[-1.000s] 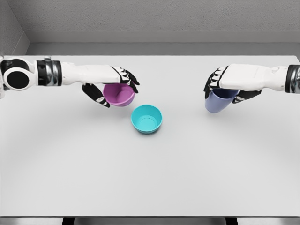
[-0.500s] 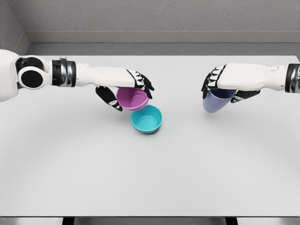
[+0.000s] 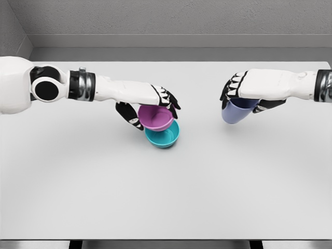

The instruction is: Stacking bowl and cup with both arms

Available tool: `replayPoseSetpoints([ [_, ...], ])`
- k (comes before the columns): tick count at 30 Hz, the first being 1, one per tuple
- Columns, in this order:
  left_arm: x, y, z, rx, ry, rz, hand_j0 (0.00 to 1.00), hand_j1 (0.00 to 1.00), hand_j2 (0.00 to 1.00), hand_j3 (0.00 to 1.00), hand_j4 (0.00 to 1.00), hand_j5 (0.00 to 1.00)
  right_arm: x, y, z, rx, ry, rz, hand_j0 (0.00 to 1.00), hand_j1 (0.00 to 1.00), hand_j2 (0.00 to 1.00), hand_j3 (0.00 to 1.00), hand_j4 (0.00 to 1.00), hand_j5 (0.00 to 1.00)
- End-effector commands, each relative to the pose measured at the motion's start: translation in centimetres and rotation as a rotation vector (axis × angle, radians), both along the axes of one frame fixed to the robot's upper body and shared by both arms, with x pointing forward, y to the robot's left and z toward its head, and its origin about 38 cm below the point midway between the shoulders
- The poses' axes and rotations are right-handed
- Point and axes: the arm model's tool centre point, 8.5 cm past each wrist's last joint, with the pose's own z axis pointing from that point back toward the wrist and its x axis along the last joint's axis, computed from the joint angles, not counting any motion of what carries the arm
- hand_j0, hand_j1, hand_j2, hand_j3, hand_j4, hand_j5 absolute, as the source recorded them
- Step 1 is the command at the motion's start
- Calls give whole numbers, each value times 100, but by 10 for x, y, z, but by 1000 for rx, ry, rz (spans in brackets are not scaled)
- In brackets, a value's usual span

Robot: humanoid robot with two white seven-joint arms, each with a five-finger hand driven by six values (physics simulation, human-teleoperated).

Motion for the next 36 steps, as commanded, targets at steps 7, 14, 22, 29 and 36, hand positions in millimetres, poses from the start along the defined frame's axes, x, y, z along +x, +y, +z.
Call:
replayPoseSetpoints([
  [7, -4, -7, -8, 17, 20, -18, 77, 77, 77, 77, 77, 77, -2, 6, 2, 10, -1, 17, 64, 64, 64, 64, 64, 64],
  [14, -5, -20, -11, 18, 23, -43, 77, 77, 77, 77, 77, 77, -3, 9, 3, 11, -6, 25, 64, 64, 64, 64, 64, 64],
  [22, -2, -20, -12, 24, 20, -39, 77, 77, 77, 77, 77, 77, -3, 11, 3, 13, -5, 29, 64, 64, 64, 64, 64, 64],
  [29, -1, -17, -16, 39, 27, -29, 77, 77, 77, 77, 77, 77, -3, 11, 2, 13, -4, 29, 64, 64, 64, 64, 64, 64],
  [36, 1, -17, -17, 43, 24, -26, 77, 77, 77, 77, 77, 77, -3, 11, 3, 13, -5, 29, 64, 64, 64, 64, 64, 64],
])
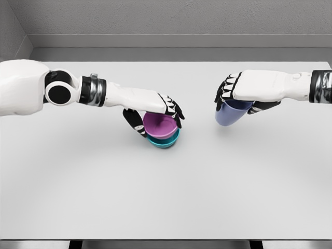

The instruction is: Stacking bowl and cup with both arms

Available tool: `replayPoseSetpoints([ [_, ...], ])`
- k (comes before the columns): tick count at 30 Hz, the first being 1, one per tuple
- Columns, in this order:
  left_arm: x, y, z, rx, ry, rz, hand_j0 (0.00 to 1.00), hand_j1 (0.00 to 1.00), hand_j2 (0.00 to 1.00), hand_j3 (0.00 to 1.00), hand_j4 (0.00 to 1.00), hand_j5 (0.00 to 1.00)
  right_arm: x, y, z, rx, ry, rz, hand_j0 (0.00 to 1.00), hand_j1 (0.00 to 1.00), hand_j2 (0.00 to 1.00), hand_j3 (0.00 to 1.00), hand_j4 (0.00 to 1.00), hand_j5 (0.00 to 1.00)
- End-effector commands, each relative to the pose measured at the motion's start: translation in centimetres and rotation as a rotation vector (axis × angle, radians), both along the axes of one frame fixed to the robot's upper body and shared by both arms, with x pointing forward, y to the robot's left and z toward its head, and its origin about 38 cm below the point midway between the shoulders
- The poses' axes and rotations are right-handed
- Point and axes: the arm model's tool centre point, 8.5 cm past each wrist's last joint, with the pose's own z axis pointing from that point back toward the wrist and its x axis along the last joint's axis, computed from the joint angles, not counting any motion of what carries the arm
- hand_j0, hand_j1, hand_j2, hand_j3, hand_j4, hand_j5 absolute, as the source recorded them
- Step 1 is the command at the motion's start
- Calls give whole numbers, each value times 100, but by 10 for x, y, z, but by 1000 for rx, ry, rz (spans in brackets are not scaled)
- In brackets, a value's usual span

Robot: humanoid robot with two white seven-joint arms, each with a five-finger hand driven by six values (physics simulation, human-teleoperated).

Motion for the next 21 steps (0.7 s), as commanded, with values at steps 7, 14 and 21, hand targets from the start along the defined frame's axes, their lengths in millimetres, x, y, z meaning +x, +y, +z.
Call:
replayPoseSetpoints([
  [7, 3, -4, 1, -2, 1, 4, 77, 77, 77, 77, 77, 77, 0, 0, 1, 6, 2, -3, 64, 64, 64, 64, 64, 64],
  [14, 3, -4, 0, 0, 2, 3, 100, 100, 100, 100, 100, 100, -1, 3, 6, 9, -12, 7, 64, 64, 64, 64, 64, 64],
  [21, 3, -4, 0, -1, 1, 3, 100, 100, 100, 100, 100, 100, -2, 5, 7, 7, -14, 17, 64, 64, 64, 64, 64, 64],
])
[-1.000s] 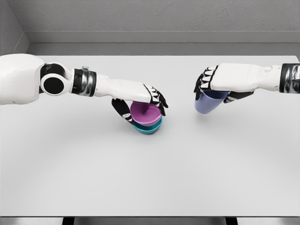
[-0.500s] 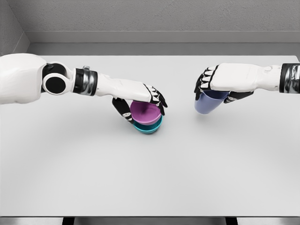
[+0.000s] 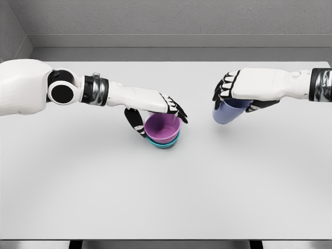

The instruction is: Stacking bowl and cup with both arms

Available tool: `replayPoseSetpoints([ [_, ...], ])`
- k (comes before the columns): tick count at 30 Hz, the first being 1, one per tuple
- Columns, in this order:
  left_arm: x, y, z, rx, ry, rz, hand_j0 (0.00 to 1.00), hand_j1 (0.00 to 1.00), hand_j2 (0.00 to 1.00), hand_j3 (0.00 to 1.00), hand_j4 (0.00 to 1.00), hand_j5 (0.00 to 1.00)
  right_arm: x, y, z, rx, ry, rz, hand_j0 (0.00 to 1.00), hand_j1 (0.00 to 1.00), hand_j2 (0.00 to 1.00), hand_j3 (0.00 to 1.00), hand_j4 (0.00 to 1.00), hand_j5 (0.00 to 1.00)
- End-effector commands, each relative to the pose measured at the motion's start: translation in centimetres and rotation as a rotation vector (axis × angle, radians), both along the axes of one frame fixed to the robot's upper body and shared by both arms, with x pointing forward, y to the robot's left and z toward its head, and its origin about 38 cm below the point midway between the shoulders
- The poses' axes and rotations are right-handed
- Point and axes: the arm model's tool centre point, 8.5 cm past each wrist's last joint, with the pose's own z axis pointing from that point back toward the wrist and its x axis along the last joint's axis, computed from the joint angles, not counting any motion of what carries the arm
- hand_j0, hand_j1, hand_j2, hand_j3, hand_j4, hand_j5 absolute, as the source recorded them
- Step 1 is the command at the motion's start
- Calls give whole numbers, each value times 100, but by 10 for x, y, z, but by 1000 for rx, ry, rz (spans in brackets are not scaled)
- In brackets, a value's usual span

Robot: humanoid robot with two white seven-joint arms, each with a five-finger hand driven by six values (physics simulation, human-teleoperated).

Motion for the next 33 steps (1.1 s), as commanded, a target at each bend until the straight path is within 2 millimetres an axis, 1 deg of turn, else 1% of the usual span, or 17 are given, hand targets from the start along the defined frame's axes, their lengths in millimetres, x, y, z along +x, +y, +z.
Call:
replayPoseSetpoints([
  [1, 1, 0, 1, -5, 2, 5, 100, 100, 100, 100, 100, 100, 0, 1, 1, 7, 3, 0, 64, 64, 64, 64, 64, 64],
  [5, 3, 8, 3, -12, -2, 24, 100, 100, 100, 100, 100, 100, 0, 6, 0, 15, 2, 11, 64, 64, 64, 64, 64, 64],
  [8, 9, 37, 12, -24, -17, 89, 100, 100, 100, 100, 100, 100, 1, 9, 1, 18, 1, 16, 64, 64, 64, 64, 64, 64],
  [12, 16, 93, 38, -98, -65, 223, 100, 100, 100, 100, 100, 100, -2, 17, 2, 23, -5, 40, 64, 64, 64, 64, 64, 64],
  [13, 14, 106, 39, -133, -64, 259, 100, 100, 100, 100, 100, 100, -2, 19, 3, 21, -5, 46, 64, 64, 64, 64, 64, 64],
  [14, 10, 123, 40, -163, -64, 299, 100, 100, 100, 100, 100, 100, -2, 20, 3, 21, -3, 48, 64, 64, 64, 64, 64, 64],
  [17, -1, 157, 38, -228, -57, 380, 100, 100, 100, 100, 100, 100, -1, 23, 4, 23, -7, 56, 64, 64, 64, 64, 64, 64],
  [19, -5, 172, 35, -260, -56, 423, 100, 100, 100, 100, 100, 100, -1, 28, 5, 21, -9, 66, 64, 64, 64, 64, 64, 64],
  [20, -7, 174, 33, -270, -51, 428, 100, 100, 100, 100, 100, 100, 0, 29, 5, 20, -9, 69, 64, 64, 64, 64, 64, 64],
  [21, -10, 180, 34, -285, -54, 444, 100, 100, 100, 100, 100, 100, 0, 31, 6, 22, -10, 72, 64, 64, 64, 64, 64, 64],
  [22, -12, 190, 35, -304, -60, 472, 100, 100, 100, 100, 100, 100, 0, 31, 6, 22, -10, 72, 64, 64, 64, 64, 64, 64],
  [24, -18, 206, 27, -331, -52, 516, 100, 100, 100, 100, 100, 100, 0, 32, 8, 22, -16, 75, 64, 64, 64, 64, 64, 64],
  [25, -20, 209, 27, -328, -53, 522, 100, 100, 100, 100, 100, 100, 0, 33, 8, 23, -16, 78, 64, 64, 64, 64, 64, 64],
  [27, -21, 207, 25, -330, -46, 519, 100, 100, 100, 100, 100, 100, 0, 39, 10, 29, -22, 92, 64, 64, 64, 64, 64, 64],
  [31, -22, 207, 24, -325, -46, 515, 100, 100, 100, 100, 100, 100, -1, 44, 11, 31, -25, 105, 64, 64, 64, 64, 64, 64],
  [32, -21, 206, 26, -326, -49, 511, 100, 100, 100, 100, 100, 100, -1, 46, 11, 33, -26, 111, 64, 64, 64, 64, 64, 64],
  [33, -24, 209, 19, -323, -31, 518, 100, 100, 100, 100, 100, 100, -1, 49, 12, 36, -26, 118, 64, 64, 64, 64, 64, 64],
])
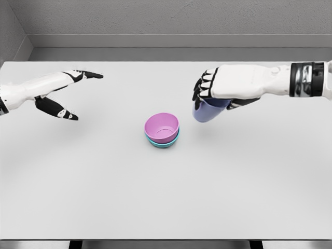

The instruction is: Stacking bowl and cup with both arms

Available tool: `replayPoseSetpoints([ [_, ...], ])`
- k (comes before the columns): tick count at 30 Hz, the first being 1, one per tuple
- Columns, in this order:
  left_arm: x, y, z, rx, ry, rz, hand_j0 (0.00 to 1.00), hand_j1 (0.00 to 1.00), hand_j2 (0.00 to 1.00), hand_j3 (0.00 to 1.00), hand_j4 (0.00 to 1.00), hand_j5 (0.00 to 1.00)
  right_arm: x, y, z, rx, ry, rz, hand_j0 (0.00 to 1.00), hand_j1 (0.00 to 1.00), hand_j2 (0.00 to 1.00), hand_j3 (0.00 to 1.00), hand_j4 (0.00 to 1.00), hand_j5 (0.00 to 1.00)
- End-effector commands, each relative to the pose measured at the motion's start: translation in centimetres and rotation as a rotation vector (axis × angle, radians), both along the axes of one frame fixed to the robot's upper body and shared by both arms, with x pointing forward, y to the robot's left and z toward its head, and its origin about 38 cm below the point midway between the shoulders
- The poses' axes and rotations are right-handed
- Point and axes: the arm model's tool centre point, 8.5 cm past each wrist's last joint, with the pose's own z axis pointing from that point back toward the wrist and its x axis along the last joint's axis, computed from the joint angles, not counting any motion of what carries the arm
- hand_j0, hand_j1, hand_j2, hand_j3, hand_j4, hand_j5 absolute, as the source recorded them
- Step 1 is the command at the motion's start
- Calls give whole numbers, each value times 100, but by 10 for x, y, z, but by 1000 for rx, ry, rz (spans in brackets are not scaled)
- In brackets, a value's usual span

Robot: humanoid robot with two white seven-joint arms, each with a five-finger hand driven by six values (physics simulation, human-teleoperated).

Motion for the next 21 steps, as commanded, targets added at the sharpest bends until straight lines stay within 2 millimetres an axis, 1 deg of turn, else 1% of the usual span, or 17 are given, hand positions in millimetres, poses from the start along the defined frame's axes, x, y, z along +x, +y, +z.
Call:
replayPoseSetpoints([
  [1, 8, 2, 27, -26, -60, 9, 100, 100, 100, 100, 100, 100, -1, 5, 0, 11, 5, 11, 64, 64, 64, 64, 64, 64],
  [4, 7, 4, 24, -35, -57, 16, 100, 100, 100, 100, 100, 100, -1, 7, 0, 12, 4, 16, 64, 64, 64, 64, 64, 64],
  [5, 7, 4, 24, -34, -57, 16, 100, 100, 100, 100, 100, 100, -1, 12, 0, 13, 3, 25, 64, 64, 64, 64, 64, 64],
  [9, 8, 5, 26, -36, -64, 20, 100, 100, 100, 100, 100, 100, -1, 16, 2, 10, 0, 36, 64, 64, 64, 64, 64, 64],
  [19, 7, 6, 24, -30, -58, 19, 100, 100, 100, 100, 100, 100, 2, 20, 8, 4, -12, 41, 65, 65, 65, 65, 65, 65],
  [21, 6, 7, 18, -23, -49, 21, 100, 100, 100, 100, 100, 100, 2, 20, 9, 5, -14, 42, 65, 65, 65, 65, 65, 65],
])
